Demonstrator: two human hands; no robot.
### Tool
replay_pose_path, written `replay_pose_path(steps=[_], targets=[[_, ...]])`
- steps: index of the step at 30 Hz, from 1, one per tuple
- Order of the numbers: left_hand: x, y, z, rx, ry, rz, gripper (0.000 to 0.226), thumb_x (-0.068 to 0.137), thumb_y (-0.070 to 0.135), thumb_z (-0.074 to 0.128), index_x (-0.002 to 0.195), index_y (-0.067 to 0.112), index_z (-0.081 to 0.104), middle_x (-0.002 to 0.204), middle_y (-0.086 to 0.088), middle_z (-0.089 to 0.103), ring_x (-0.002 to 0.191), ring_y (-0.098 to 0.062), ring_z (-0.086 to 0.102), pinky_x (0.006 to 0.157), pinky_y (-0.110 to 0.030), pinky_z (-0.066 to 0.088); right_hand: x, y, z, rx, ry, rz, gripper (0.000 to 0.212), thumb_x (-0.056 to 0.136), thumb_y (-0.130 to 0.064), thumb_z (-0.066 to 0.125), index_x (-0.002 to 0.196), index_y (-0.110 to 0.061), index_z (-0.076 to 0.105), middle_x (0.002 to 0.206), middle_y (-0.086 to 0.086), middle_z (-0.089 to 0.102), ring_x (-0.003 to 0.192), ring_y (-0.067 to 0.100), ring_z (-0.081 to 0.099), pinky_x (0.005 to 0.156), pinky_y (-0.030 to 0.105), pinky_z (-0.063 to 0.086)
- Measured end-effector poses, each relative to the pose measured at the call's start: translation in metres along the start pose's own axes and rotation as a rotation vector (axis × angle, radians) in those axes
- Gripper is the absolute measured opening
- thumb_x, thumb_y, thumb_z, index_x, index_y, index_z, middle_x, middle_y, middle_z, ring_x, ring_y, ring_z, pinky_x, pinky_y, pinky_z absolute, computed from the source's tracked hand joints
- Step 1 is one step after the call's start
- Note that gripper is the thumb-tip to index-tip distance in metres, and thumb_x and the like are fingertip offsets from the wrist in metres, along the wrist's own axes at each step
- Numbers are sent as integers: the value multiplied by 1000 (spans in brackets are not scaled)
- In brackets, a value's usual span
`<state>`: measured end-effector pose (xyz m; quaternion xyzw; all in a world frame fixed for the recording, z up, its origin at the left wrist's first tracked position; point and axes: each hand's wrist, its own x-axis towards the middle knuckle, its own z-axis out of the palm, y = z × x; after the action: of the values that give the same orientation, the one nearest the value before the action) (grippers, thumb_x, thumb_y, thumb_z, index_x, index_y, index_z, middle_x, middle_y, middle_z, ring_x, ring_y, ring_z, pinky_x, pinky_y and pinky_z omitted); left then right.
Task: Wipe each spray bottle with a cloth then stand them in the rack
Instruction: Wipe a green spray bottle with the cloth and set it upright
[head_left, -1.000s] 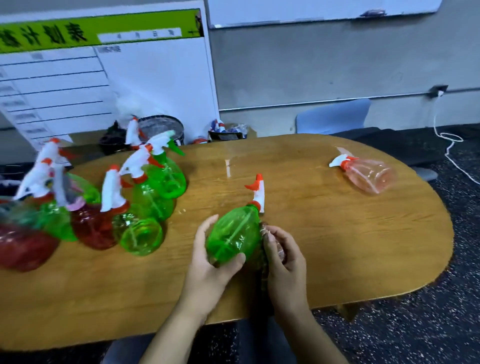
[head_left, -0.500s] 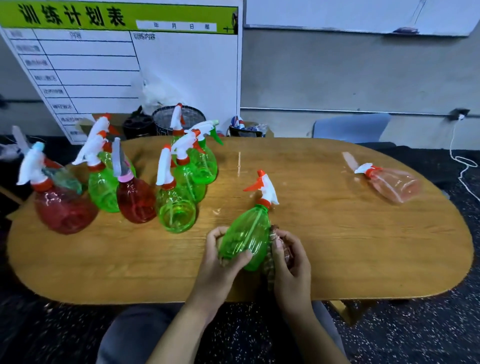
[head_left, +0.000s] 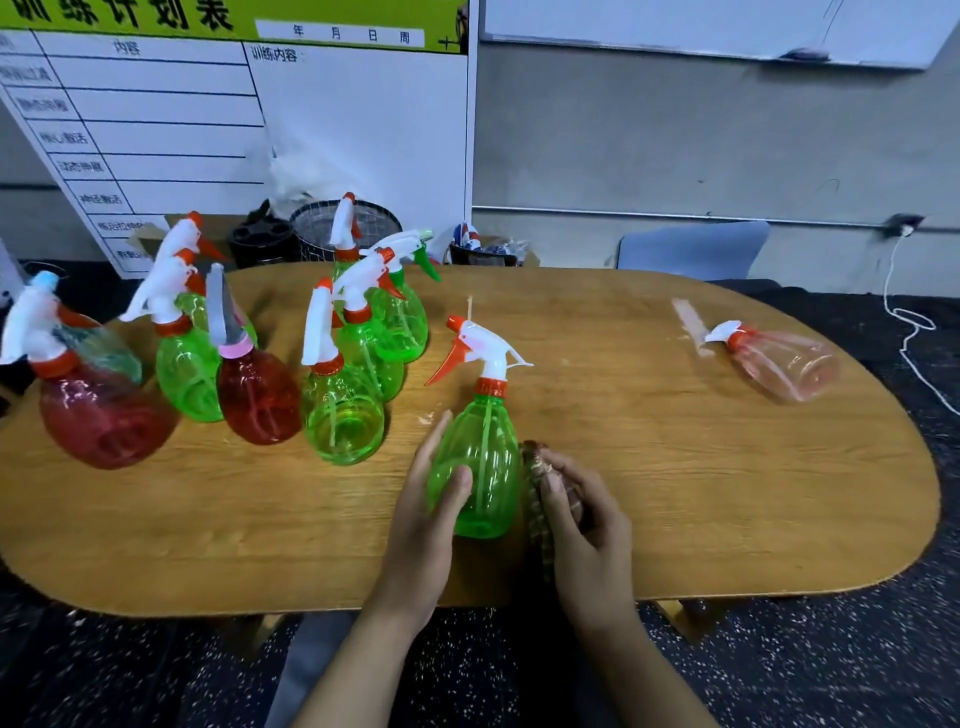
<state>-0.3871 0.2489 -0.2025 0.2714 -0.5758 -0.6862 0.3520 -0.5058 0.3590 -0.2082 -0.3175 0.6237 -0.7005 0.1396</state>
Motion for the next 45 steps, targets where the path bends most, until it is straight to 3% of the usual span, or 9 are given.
replay_pose_path(steps=[5, 11, 16, 20, 22, 27, 33, 39, 45], targets=[[-2, 0, 0, 31, -25, 45, 75, 85, 78, 67, 153, 54, 47, 159, 20, 51, 148, -8, 49, 120, -55, 45, 43, -40, 8, -186, -62, -199, 23, 103, -15, 66, 124, -16, 75, 114, 2, 69, 106, 8, 68, 90, 17, 51], [-3, 1, -3, 40, 7, 28, 69, 95, 82, 48, 156, 49, 45, 162, 12, 50, 152, -15, 46, 121, -61, 40, 51, -34, 25, -512, -241, -304, 33, 105, -36, 56, 135, -32, 70, 98, -12, 52, 84, 5, 59, 72, 5, 42], [-2, -2, -6, 56, 16, -1, 74, 98, 84, 31, 160, 45, 42, 166, 6, 46, 156, -21, 40, 125, -62, 32, 28, -23, 13, -524, -340, -492, 33, 107, -30, 55, 138, -27, 68, 103, -14, 43, 85, -5, 53, 72, 6, 41], [2, -6, -7, 73, 13, -8, 75, 96, 87, 21, 159, 50, 39, 166, 2, 46, 156, -27, 39, 127, -63, 27, 15, -10, -7, -560, -568, -625, 33, 108, -29, 58, 140, -28, 66, 119, -3, 57, 96, 8, 62, 77, 27, 57], [4, -5, -6, 95, 31, 2, 78, 92, 92, 22, 158, 54, 40, 167, 5, 45, 157, -26, 37, 128, -63, 24, 14, -7, -18, -605, -635, -716, 32, 108, -31, 59, 139, -29, 67, 121, -3, 59, 96, 9, 63, 79, 23, 55], [2, -6, 3, 149, -9, 13, 77, 88, 95, 27, 152, 58, 46, 163, 13, 48, 155, -17, 41, 127, -59, 32, 38, -13, -24, -431, -335, -623, 33, 106, -30, 55, 138, -25, 61, 107, -1, 56, 85, 0, 54, 74, 14, 44], [5, -1, 24, 260, -30, 112, 86, 89, 93, 28, 155, 40, 43, 154, 35, 49, 150, 6, 38, 120, -15, 34, 80, -16, -5, -466, -242, -489, 31, 105, -33, 57, 131, -24, 71, 104, -13, 49, 91, -5, 56, 75, 14, 45], [9, -11, 20, 157, 42, 115, 78, 96, 87, 31, 159, 43, 43, 164, 0, 49, 156, -28, 39, 128, -62, 26, 52, 3, -9, -433, -360, -657, 31, 104, -27, 63, 133, -21, 73, 109, 0, 56, 84, 12, 61, 70, 32, 57], [9, -4, 19, 126, 113, 99, 80, 93, 89, 34, 157, 42, 46, 159, -5, 54, 150, -32, 47, 125, -64, 29, 31, 9, -10, -410, -480, -799, 28, 105, -25, 61, 127, -19, 75, 111, 2, 58, 86, 5, 58, 75, 21, 52]])
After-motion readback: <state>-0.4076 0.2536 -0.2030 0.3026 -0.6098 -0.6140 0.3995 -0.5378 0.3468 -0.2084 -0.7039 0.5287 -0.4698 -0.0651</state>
